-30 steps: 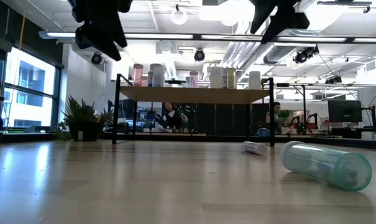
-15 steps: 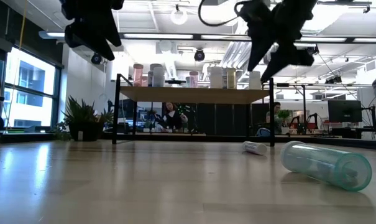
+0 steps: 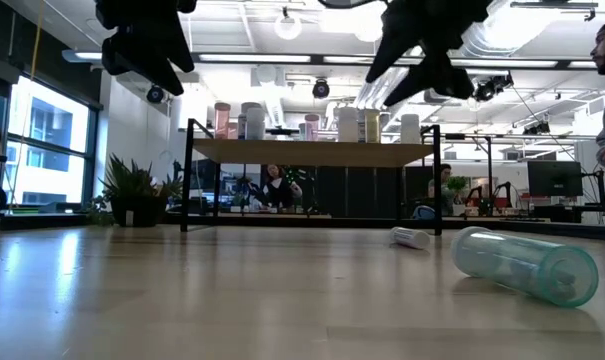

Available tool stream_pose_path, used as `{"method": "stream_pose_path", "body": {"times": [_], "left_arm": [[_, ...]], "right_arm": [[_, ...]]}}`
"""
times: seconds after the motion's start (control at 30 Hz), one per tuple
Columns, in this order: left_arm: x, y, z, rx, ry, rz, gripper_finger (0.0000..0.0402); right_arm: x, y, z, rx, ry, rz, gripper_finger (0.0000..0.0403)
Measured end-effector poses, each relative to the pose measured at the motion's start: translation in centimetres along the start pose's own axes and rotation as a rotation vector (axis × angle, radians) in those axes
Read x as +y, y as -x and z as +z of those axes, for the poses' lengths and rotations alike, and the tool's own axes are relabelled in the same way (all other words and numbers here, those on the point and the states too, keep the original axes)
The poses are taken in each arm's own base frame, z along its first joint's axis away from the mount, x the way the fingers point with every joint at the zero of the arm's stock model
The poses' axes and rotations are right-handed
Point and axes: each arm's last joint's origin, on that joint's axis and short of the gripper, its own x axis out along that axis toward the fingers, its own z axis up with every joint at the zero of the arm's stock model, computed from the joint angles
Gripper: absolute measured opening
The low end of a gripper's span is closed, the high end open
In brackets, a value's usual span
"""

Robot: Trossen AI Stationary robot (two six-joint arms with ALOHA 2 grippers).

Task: Pick and place medicine bottles onto shelf by color
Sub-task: Put the yellow white pill bottle on the shelf

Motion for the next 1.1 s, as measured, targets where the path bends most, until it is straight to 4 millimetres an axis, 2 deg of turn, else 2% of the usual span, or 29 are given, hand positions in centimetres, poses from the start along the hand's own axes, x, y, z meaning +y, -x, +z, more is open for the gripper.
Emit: {"method": "stream_pose_path", "body": {"times": [0.17,0.4,0.73,1.1], "left_arm": [[0.0,0.0,0.0,-0.003,0.001,0.002,0.0218],[0.0,0.0,0.1,-0.006,0.003,0.000,0.0218],[0.0,0.0,0.1,-0.007,0.003,-0.002,0.0218],[0.0,0.0,0.1,-0.007,0.003,-0.002,0.0218]], "right_arm": [[-0.4,-0.6,0.0,0.017,0.024,-0.044,0.0179],[-1.1,-4.4,-1.1,0.170,0.059,-0.120,0.0179],[-2.4,-8.0,-2.5,0.255,0.043,-0.251,0.0179],[-3.2,-10.0,-3.2,0.256,0.051,-0.340,0.0179]]}}
